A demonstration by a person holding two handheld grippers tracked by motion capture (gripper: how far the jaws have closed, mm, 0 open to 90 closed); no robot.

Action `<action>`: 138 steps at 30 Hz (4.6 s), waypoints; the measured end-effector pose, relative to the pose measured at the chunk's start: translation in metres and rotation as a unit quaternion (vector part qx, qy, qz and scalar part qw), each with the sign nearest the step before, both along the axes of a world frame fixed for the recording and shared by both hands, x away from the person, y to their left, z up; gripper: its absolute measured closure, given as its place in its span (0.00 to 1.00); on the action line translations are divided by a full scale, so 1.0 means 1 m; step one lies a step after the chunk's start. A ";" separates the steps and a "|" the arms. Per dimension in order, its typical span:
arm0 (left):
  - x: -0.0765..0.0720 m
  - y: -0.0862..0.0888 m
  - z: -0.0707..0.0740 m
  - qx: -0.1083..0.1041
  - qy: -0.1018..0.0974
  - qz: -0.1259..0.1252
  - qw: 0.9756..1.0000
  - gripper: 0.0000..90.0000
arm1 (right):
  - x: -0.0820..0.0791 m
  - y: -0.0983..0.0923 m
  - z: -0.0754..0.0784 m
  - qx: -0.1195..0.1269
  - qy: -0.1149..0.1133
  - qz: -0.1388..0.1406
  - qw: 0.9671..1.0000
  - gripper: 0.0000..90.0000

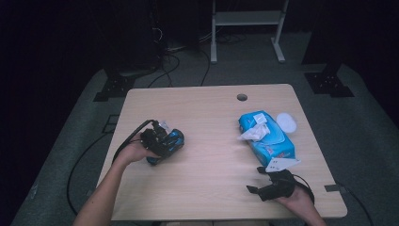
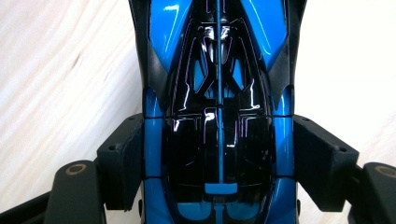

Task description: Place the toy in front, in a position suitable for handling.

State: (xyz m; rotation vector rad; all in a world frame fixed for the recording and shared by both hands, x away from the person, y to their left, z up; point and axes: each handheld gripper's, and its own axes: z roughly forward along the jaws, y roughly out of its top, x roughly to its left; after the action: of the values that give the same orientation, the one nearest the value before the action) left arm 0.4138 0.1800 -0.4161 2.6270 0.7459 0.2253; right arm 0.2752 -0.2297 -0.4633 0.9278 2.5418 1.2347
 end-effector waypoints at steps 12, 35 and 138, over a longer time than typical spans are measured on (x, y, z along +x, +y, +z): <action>-0.019 -0.082 0.004 0.000 -0.011 -0.101 0.995 0.29 | -0.002 -0.011 0.006 0.012 -0.011 -0.013 1.000 0.17; -0.047 -0.156 -0.033 0.025 0.010 -0.211 0.977 0.29 | 0.010 -0.032 0.041 0.042 -0.075 -0.068 0.994 0.17; -0.074 -0.060 -0.057 -0.153 -0.075 -0.141 0.975 0.25 | 0.026 0.132 0.013 -0.089 -0.133 0.091 0.983 0.87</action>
State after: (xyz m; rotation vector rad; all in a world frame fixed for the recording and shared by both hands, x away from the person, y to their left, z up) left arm 0.3394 0.1196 -0.4734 2.3543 0.3200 0.2051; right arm 0.3010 -0.0982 -0.4502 0.4661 2.5110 1.0704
